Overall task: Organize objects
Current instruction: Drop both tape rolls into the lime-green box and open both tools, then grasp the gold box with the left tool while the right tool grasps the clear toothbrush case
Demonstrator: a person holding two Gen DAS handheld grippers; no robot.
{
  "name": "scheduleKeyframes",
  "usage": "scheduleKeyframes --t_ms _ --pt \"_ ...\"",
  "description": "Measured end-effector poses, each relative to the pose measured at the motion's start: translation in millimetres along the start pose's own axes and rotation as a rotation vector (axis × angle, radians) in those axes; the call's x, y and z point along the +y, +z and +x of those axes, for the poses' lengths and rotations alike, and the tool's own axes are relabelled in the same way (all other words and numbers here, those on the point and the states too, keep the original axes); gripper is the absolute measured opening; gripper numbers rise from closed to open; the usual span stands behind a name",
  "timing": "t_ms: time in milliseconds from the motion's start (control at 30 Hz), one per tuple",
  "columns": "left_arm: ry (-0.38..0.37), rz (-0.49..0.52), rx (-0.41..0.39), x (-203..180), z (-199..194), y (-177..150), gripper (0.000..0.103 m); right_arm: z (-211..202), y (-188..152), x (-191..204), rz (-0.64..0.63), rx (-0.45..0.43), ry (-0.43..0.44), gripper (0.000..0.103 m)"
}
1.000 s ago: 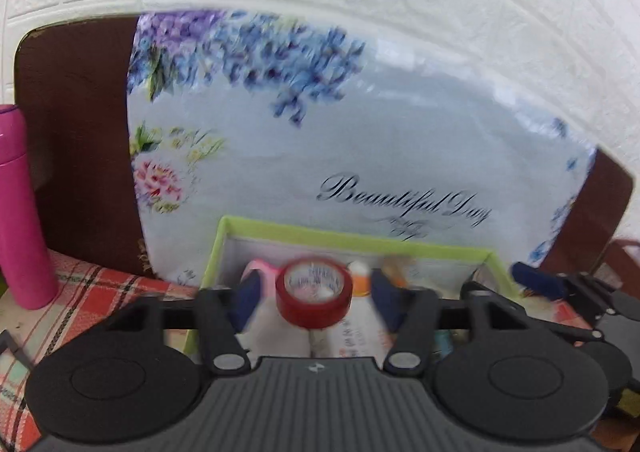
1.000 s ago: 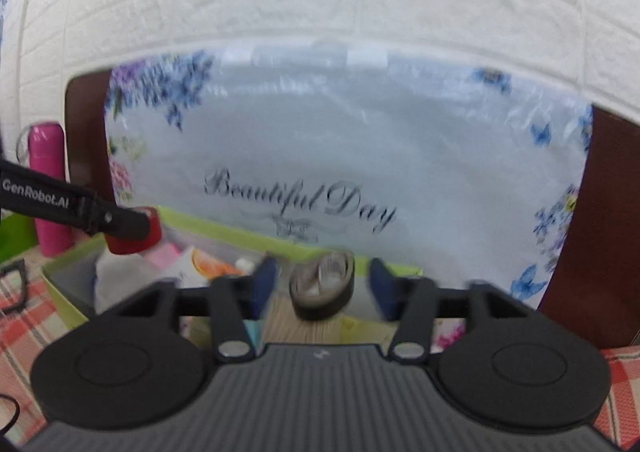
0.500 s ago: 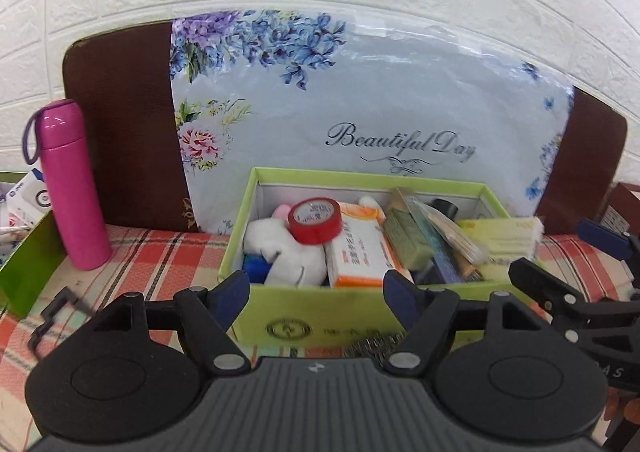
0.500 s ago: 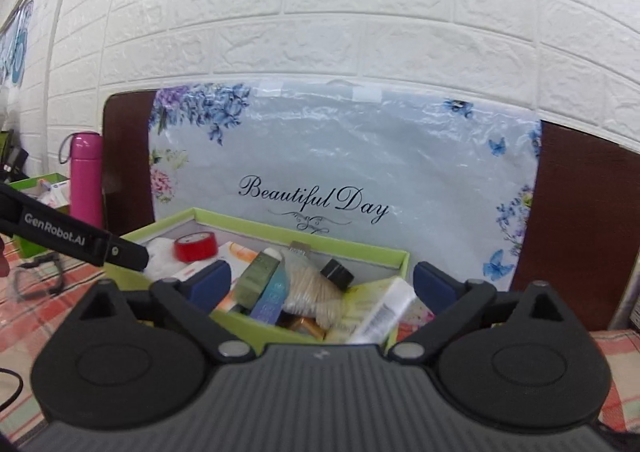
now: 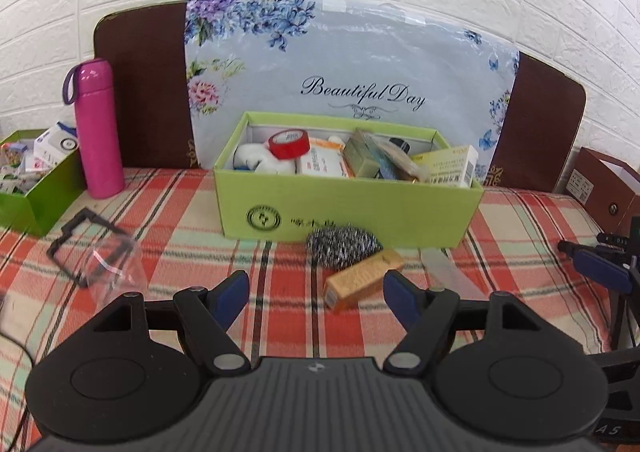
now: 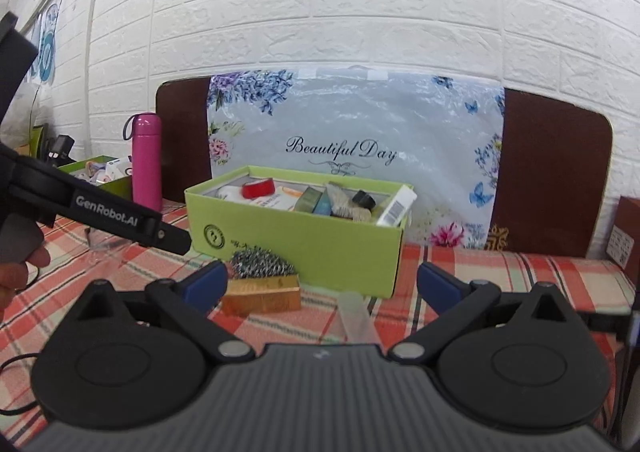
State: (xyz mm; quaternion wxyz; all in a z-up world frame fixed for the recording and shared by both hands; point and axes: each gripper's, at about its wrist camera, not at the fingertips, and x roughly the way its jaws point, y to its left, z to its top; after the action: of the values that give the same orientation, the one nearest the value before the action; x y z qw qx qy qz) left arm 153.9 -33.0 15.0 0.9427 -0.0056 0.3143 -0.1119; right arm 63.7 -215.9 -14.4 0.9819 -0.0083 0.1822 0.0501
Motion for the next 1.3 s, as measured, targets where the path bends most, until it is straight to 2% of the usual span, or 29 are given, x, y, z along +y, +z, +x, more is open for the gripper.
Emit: scheduleKeyframes --t_ms 200,333,500,700,800,867,900,933,1000,1067,1200,1300 --pt "-0.026 -0.010 0.018 5 -4 -31 0.077 -13 -24 1 0.048 0.048 0.002 0.103" --pt "-0.051 -0.014 0.017 5 7 -40 0.077 -17 -37 1 0.068 0.075 0.008 0.103" --pt "-0.107 -0.007 -0.006 -3 38 -33 0.077 -19 -45 0 0.071 0.095 0.004 0.103" --pt "-0.130 0.037 -0.027 -18 83 -14 0.077 -19 -52 -13 0.081 0.115 -0.020 0.103" --pt "-0.124 0.084 0.010 -26 107 -9 0.077 -13 -55 -20 0.086 0.133 -0.031 0.103" --pt "-0.131 0.107 0.053 -28 117 -10 0.069 -6 -56 -24 0.085 0.143 -0.034 0.103" --pt "-0.127 0.114 0.069 -28 119 -12 0.048 -2 -56 -25 0.082 0.150 -0.032 0.103" --pt "-0.135 0.113 0.086 -27 119 -15 0.038 4 -56 -27 0.078 0.158 -0.028 0.101" --pt "-0.162 0.099 0.079 -23 112 -22 0.031 18 -55 -30 0.069 0.177 -0.025 0.096" --pt "-0.168 0.094 0.086 -21 101 -30 0.029 37 -54 -34 0.056 0.202 -0.034 0.083" --pt "-0.152 0.086 0.110 -14 77 -47 0.025 74 -50 -42 0.037 0.248 -0.072 0.069" --pt "-0.145 0.061 0.132 -8 63 -55 0.025 91 -48 -46 0.043 0.271 -0.078 0.052"
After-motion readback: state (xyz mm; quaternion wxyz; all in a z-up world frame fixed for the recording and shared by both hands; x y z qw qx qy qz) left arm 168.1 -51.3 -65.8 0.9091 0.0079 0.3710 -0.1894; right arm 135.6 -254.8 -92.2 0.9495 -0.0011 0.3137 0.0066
